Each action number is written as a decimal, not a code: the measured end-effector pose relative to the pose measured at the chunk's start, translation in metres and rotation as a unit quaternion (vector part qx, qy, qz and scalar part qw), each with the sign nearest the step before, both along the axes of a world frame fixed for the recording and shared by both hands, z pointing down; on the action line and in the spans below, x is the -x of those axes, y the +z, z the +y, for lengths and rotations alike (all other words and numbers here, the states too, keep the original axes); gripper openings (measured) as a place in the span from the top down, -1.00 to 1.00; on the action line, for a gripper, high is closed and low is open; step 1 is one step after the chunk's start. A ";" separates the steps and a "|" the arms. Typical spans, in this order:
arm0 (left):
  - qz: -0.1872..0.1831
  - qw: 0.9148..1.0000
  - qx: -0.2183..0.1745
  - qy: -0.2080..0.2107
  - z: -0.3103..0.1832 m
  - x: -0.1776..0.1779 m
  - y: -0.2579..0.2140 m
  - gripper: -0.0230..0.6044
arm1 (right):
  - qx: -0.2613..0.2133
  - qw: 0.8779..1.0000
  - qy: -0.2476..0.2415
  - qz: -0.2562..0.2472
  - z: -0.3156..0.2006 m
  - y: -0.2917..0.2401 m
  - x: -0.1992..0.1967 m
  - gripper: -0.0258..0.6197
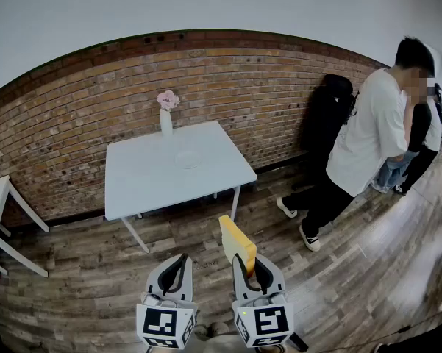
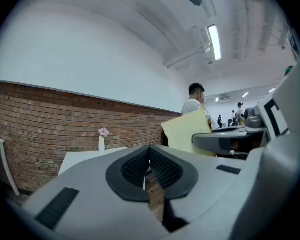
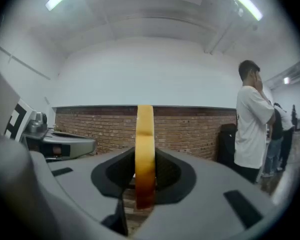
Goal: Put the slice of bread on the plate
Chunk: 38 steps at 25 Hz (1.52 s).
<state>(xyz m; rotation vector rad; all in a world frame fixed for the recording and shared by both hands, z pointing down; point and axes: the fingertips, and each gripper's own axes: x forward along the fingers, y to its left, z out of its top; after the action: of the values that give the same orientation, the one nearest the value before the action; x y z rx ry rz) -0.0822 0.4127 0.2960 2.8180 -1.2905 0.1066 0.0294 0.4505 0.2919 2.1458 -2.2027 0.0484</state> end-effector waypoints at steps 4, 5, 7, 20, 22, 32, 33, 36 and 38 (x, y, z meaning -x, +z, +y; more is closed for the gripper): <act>-0.007 1.000 -0.006 0.002 -0.001 -0.006 0.001 0.90 | -0.004 1.000 -0.001 -0.001 -0.004 0.000 -0.005 0.63; -0.007 1.000 -0.007 0.001 -0.002 -0.007 0.001 0.90 | -0.004 1.000 -0.002 0.000 -0.005 0.001 -0.005 0.63; -0.008 1.000 -0.008 -0.002 -0.003 -0.008 0.001 0.90 | -0.005 1.000 -0.008 0.002 -0.006 0.002 -0.006 0.63; -0.010 0.999 -0.005 -0.039 -0.011 -0.012 0.005 0.90 | -0.030 0.999 -0.030 0.025 -0.018 -0.001 -0.019 0.62; -0.014 0.999 0.002 -0.044 -0.012 -0.011 0.011 0.90 | -0.022 0.999 -0.031 0.019 -0.019 0.007 -0.022 0.62; -0.002 0.999 0.005 -0.050 -0.058 -0.010 0.013 0.90 | 0.001 1.000 -0.024 0.015 -0.062 0.018 -0.031 0.62; 0.001 0.999 0.005 -0.048 -0.066 -0.011 0.014 0.90 | 0.003 1.000 -0.024 0.017 -0.069 0.018 -0.031 0.62; 0.007 0.999 0.008 -0.042 -0.092 -0.008 0.015 0.90 | 0.007 1.000 -0.020 0.023 -0.093 0.018 -0.027 0.62; 0.012 0.999 0.011 -0.039 -0.111 -0.005 0.013 0.90 | 0.008 0.999 -0.016 0.026 -0.112 0.016 -0.024 0.63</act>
<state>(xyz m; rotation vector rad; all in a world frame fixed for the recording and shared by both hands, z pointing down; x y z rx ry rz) -0.0770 0.3020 0.3092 2.7385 -1.3838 0.0838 0.0533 0.3388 0.3078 2.0779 -2.1999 0.0086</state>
